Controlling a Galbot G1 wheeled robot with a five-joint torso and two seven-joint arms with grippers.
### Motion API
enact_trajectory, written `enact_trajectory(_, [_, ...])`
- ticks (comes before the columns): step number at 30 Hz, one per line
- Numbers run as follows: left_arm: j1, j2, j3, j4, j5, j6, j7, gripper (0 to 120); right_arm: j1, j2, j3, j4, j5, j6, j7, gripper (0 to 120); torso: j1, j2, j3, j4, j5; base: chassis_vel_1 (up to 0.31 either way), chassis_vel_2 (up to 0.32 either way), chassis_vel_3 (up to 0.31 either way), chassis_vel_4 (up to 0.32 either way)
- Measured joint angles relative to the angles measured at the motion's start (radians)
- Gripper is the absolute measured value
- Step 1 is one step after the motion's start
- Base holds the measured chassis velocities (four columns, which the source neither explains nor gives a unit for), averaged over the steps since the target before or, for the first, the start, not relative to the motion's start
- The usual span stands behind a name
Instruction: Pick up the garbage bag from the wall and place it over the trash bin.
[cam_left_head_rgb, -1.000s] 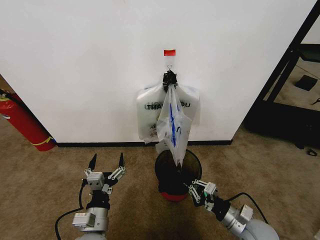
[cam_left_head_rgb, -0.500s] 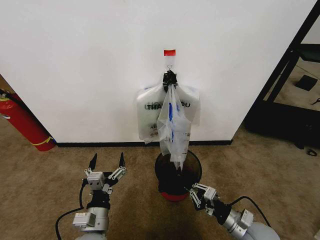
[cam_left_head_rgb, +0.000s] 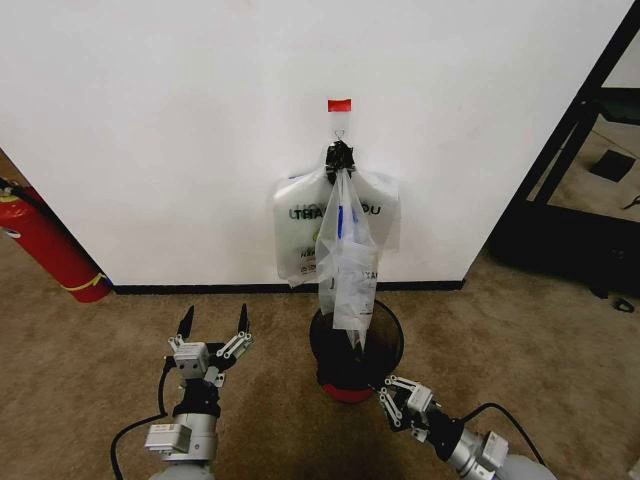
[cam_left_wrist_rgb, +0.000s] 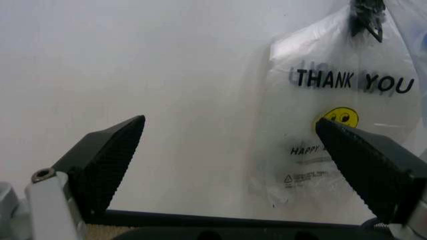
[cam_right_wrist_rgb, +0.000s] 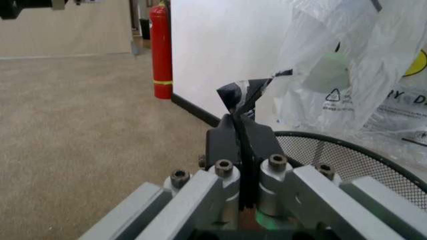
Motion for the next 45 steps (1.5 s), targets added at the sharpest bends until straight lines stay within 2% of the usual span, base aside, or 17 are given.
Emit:
enact_trajectory(23, [0.001, 0.001, 0.0, 0.0, 0.001, -0.001, -0.002, 100, -0.015, 0.013, 0.007, -0.001, -0.027, 0.037, 0.008, 0, 0.0, 0.0, 0.0, -0.0001, 0.0, 0.0, 0.0, 0.0, 0.0])
enact_trajectory(29, [-0.002, 0.005, 0.0, 0.0, -0.001, 0.0, -0.003, 100, 0.037, 0.006, 0.012, 0.027, 0.037, -0.022, 0.131, 0, 0.0, 0.0, 0.0, 0.0001, 0.0, 0.0, 0.0, 0.0, 0.0])
enact_trajectory(36, [-0.031, 0.025, 0.008, 0.009, -0.02, 0.015, -0.004, 100, 0.078, 0.001, 0.007, 0.043, 0.087, -0.096, 0.335, 0, 0.0, 0.0, 0.0, 0.0, 0.0, 0.0, 0.0, 0.0, 0.0])
enact_trajectory(45, [-0.069, 0.041, 0.034, 0.028, -0.037, 0.028, -0.005, 100, 0.07, 0.001, 0.023, 0.054, 0.097, -0.146, 0.439, 0, 0.0, 0.0, 0.0, -0.0001, 0.0, 0.0, 0.0, 0.0, 0.0])
